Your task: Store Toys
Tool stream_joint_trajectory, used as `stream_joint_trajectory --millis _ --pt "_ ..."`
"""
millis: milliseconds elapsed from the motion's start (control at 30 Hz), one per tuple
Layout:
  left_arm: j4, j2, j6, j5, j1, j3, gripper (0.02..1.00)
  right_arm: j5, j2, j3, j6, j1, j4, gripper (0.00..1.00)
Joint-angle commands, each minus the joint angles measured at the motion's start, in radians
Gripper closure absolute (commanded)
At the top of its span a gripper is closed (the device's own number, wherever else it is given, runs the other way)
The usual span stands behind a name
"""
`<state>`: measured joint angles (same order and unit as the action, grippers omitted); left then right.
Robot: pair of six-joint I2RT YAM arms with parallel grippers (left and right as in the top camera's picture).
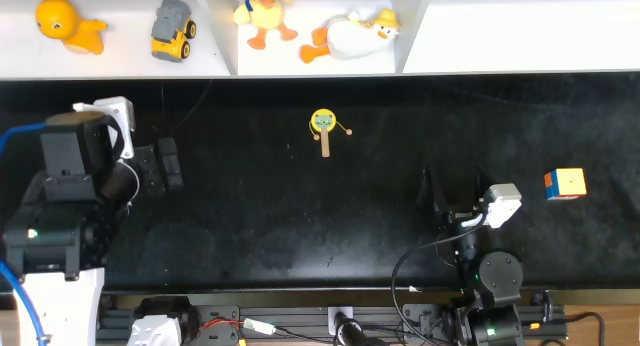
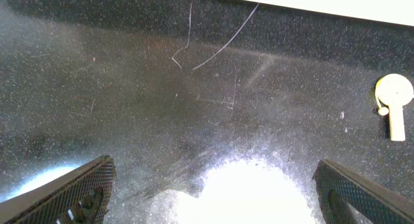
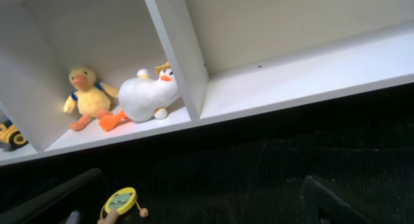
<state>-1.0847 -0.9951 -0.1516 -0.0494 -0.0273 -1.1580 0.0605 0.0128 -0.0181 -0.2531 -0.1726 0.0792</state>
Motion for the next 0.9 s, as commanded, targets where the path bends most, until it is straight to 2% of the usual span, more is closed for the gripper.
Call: stream_joint_trajectory --millis 33,200,533,700,900 --pt "0.032 0.069 -0.015 0.005 0.004 0.026 0.020 0.011 -0.009 0.014 0.007 -0.008 -0.006 0.007" --pt "0.204 0.248 -0.014 0.002 0.002 0.182 0.023 0.011 -0.009 0.014 0.007 -0.008 -0.006 0.005" --pt "0.718 0.675 -0.051 0.001 -0.006 0.758 0.020 0.011 -0.009 0.014 0.007 -0.008 -0.006 0.007" --pt "0.867 0.835 -0.132 0.002 -0.006 0.973 0.020 0.011 -0.009 0.014 0.007 -0.008 -0.006 0.005" --pt "0.966 0.979 -0.138 -0.017 -0.006 1.118 0.020 0.011 -0.009 0.014 0.007 -0.008 -0.006 0.005"
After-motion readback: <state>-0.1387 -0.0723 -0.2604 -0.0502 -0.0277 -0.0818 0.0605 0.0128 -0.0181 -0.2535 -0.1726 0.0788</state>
